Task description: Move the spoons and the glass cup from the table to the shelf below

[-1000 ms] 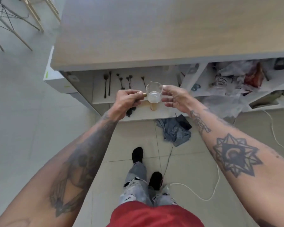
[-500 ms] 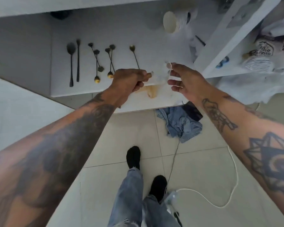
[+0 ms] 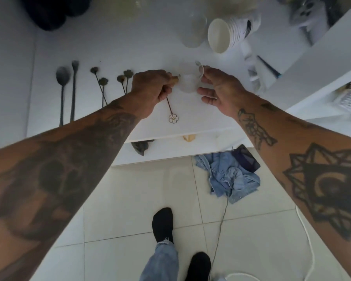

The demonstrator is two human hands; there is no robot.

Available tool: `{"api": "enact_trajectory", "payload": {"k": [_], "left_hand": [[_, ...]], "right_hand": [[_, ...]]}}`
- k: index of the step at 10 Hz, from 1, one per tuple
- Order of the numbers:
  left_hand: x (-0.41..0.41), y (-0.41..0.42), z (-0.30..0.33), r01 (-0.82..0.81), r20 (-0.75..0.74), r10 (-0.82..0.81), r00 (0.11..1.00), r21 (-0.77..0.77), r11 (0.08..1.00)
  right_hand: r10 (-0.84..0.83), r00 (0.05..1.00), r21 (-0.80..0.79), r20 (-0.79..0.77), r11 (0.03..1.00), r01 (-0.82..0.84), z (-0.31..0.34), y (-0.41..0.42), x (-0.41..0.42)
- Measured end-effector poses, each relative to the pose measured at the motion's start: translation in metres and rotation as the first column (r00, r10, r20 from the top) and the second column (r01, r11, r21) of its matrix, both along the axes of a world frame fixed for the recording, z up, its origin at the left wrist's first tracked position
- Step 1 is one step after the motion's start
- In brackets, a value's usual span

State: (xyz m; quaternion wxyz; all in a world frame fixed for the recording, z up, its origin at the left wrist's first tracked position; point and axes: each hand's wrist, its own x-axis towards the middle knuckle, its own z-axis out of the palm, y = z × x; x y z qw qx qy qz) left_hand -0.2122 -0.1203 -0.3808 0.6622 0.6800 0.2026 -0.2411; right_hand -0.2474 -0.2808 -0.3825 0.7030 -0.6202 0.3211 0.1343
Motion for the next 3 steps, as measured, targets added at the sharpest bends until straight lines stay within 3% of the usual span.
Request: {"api": "enact_trajectory", "payload": {"k": [1,3], "left_hand": [[0.008,-0.003,0.004,-0.024,0.026,0.024,0.999,-0.01,1.0],[-0.002,0.01,0.019,-0.1,0.088,0.09,0.992,0.123,0.987]], "right_hand": [[0.039,0.999,-0.046,-0.011,0.998,-0.039,0.004,0.002,0.005],[0.051,0.998,-0.109,-0.03,0.993,-0.054,0.023,0.004,-0.006]]}}
